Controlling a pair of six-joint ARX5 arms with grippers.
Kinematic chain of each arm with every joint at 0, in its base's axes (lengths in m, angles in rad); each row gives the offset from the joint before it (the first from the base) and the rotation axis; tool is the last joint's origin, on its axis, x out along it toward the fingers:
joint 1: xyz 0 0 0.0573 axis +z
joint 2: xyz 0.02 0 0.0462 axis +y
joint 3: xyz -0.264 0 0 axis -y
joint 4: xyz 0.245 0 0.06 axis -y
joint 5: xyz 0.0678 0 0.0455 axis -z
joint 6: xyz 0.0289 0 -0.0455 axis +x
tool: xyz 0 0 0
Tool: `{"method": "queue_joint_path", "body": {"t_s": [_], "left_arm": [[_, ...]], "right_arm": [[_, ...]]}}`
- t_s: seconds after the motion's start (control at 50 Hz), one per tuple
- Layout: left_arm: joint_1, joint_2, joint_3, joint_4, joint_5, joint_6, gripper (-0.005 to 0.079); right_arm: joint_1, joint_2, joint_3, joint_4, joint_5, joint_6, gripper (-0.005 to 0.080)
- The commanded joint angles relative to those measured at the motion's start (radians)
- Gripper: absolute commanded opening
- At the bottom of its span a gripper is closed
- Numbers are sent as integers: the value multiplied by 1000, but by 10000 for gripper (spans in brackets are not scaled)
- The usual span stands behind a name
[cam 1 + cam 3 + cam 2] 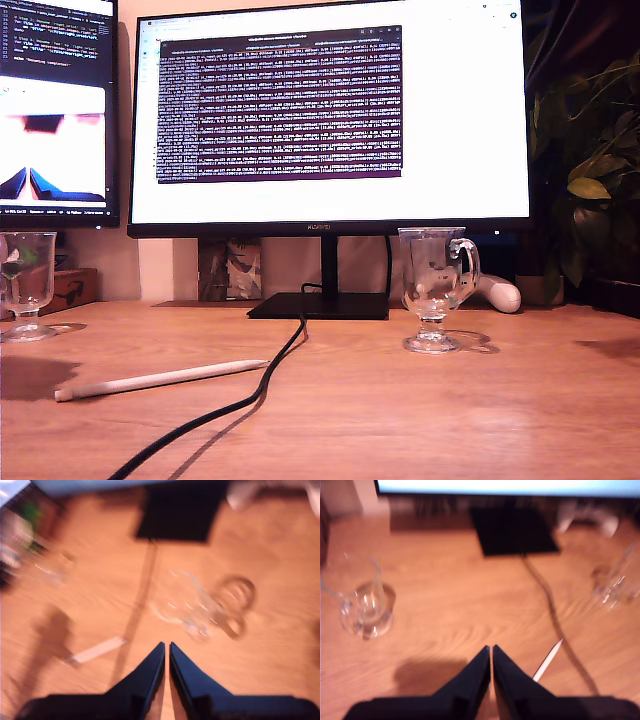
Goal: Pick the small glass cups in front of you with each of your hands, and place them behind the white pen
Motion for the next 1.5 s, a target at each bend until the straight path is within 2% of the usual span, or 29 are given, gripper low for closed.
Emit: {"method": "queue_joint_path", "body": {"t_s": [0.0, 0.14, 0.26, 0.32, 0.44, 0.5, 1.12, 1.26, 1.38, 1.48], "left_arm": [[-1, 27, 20, 1, 1, 24, -21], [-1, 78, 31, 2, 1, 27, -21], [-1, 94, 31, 4, 1, 27, -21], [-1, 94, 31, 6, 0, 27, -21], [-1, 94, 31, 24, 0, 28, -21], [-1, 94, 31, 29, 0, 28, -21], [-1, 94, 31, 35, -1, 53, -21], [-1, 94, 31, 42, -11, 53, -21], [0, 94, 31, 42, -36, 53, -21], [4, 94, 35, 32, -84, 61, -21]], "right_arm": [[30, 50, 38, -32, 38, -35, -12], [71, 172, 121, -126, 129, -71, -10], [100, 258, 186, -183, 184, -112, 27], [108, 293, 215, -204, 196, -125, 101], [121, 356, 267, -222, 195, -152, 338], [127, 380, 286, -229, 196, -161, 380], [182, 525, 308, -267, 204, -238, 380], [192, 559, 308, -237, 270, -267, 366], [197, 574, 308, -211, 274, -320, 242], [203, 574, 308, -186, 273, -348, 70]]}}
